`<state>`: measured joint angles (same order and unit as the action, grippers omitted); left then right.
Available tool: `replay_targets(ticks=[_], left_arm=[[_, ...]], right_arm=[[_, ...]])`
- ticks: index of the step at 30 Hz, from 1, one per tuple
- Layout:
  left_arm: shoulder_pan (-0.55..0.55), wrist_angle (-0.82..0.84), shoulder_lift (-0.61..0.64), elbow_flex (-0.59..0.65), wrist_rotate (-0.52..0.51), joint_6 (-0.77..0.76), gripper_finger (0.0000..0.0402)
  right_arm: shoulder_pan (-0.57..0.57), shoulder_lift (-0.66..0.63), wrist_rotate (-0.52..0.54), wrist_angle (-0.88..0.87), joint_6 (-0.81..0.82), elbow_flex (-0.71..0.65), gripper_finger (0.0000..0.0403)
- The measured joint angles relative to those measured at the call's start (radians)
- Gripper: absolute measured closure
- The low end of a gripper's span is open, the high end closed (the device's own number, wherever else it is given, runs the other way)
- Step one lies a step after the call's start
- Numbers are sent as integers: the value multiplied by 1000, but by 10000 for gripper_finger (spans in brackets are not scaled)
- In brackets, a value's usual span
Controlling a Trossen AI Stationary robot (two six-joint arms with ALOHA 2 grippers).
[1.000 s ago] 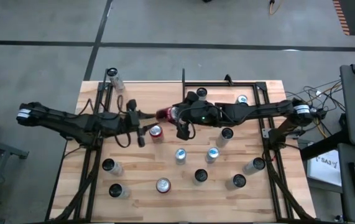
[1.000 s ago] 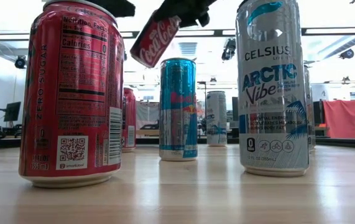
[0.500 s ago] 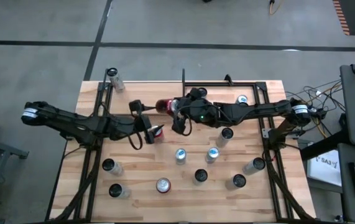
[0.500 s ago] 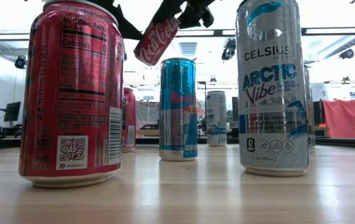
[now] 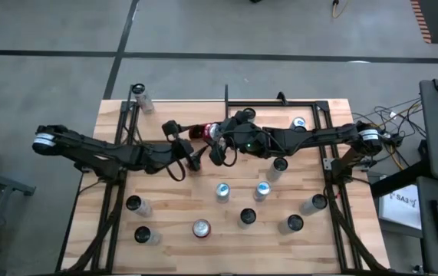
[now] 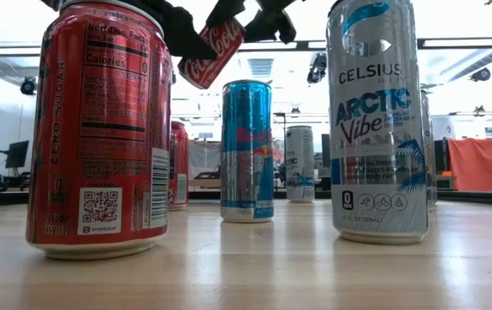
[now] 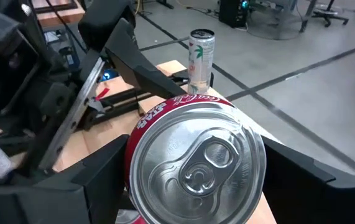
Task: Place canned beverage on shelf
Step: Put the red and white soda can on the shelf
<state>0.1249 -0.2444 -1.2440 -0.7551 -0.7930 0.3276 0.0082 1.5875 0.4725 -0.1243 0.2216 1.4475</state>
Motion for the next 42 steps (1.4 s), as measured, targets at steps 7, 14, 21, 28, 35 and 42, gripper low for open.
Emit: replay_targets(ticks=[7,14,21,28,35,42], left_arm=[[-11,-10,-48,0,-37,6,42],[-15,-16,-59,0,-63,-16,114],[-16,-17,-52,0,-53,-47,118],[-16,-14,-32,14,-33,-70,118],[-16,-23,103,106,23,-131,118],[-17,-280,284,295,211,-132,118]], right_arm=[[0,9,-8,1,23,0,113],[0,19,-8,4,25,0,113],[0,18,-9,33,31,3,54],[1,-11,-9,18,0,3,40],[1,-75,-8,16,-85,3,41],[0,-80,-67,61,-222,3,40]])
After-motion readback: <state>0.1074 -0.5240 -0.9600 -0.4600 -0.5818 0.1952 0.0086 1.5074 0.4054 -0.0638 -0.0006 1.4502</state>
